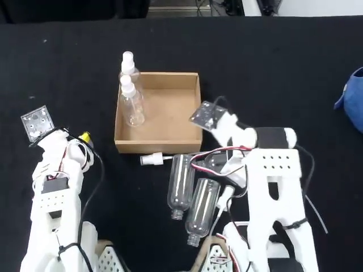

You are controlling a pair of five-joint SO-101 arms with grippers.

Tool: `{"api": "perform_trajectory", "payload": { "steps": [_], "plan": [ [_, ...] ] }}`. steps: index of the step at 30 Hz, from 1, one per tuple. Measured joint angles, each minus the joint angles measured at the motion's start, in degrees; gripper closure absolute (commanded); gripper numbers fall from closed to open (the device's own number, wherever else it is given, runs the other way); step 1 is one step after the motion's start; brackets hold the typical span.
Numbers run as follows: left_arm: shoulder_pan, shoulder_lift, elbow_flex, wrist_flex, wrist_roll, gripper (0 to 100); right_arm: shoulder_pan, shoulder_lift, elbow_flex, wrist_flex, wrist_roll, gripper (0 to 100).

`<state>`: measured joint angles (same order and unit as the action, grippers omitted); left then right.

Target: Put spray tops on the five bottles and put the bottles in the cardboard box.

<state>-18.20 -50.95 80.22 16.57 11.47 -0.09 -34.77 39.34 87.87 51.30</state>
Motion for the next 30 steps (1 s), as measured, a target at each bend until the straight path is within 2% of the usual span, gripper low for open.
{"api": "perform_trajectory", "payload": {
  "steps": [4, 13, 19, 30],
  "plan": [
    [0.0, 0.0, 0.0, 0.0, 0.0, 97, -1.3, 2.9, 0.0, -0.4, 6.7, 73.7],
    [0.0, 0.0, 0.0, 0.0, 0.0, 97, -1.4, 19.5, -3.8, -3.2, 20.6, 73.7],
    [0.0, 0.0, 0.0, 0.0, 0.0, 97, -1.7, 22.9, -5.0, -3.7, 29.8, 73.9],
    [0.0, 0.0, 0.0, 0.0, 0.0, 97, -1.7, 31.9, -5.3, -5.0, 32.1, 74.0]
  ]
}}
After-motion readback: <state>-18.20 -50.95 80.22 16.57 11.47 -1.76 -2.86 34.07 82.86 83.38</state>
